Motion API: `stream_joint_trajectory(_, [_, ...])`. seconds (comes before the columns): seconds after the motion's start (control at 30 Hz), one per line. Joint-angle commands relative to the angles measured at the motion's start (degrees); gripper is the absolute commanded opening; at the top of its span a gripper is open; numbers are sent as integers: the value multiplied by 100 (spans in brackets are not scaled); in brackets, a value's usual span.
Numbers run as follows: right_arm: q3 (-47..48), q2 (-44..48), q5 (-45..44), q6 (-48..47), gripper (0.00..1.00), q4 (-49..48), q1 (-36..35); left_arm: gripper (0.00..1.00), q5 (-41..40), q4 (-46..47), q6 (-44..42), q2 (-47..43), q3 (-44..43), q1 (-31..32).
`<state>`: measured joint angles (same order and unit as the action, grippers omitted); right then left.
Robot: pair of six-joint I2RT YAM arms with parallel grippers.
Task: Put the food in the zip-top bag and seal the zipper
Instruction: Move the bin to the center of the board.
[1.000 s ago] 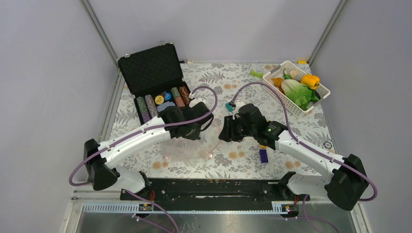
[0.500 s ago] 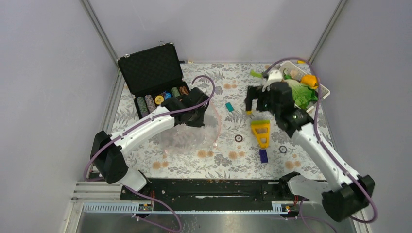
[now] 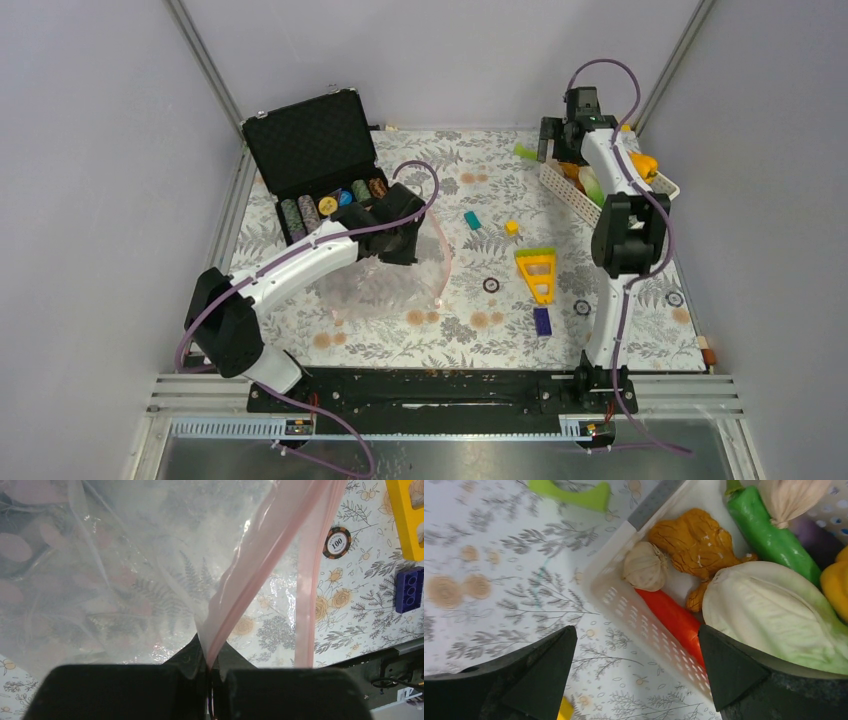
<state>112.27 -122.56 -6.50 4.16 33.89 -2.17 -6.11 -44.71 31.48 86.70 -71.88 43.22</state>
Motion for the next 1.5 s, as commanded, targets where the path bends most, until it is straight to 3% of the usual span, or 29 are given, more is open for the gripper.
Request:
stream_joint_trajectory(0.0, [798,-638,-76,-334,100,1134,59,0,176,209,-136,-33,34,-74])
stream_joint_trajectory(0.17, [515,-829,147,-653,97,1213,53,0,165,122,-211,104,42,-85])
stream_joint_trajectory(0.37, [54,-657,1610,-1179,75,1199,54,0,200,111,-236,91,74,-85])
stream_joint_trajectory(0.53, [-520,-262,2275,-1270,63,888,43,0,251,111,-231,-27,165,-83])
stream_joint_trajectory(0.8, [-1242,201,2520,-1063,62,727,-379,0,255,182,-223,-175,300,-84])
stream_joint_trajectory(1.1, [-1548,403,2303,-242,66,733,-1535,0,220,250,-180,-330,461,-81])
stream_joint_trajectory(1.2, [-1617,647,2000,-133,75,679,-1710,0,200,252,-156,-389,488,-77])
stream_joint_trajectory(1.33, [-1731,1352,1632,-353,97,655,-1722,0,241,261,-137,-421,508,-81])
stream_joint_trajectory(1.47, [-1973,2009,868,-541,100,626,-1710,0,252,278,-126,-423,511,-81])
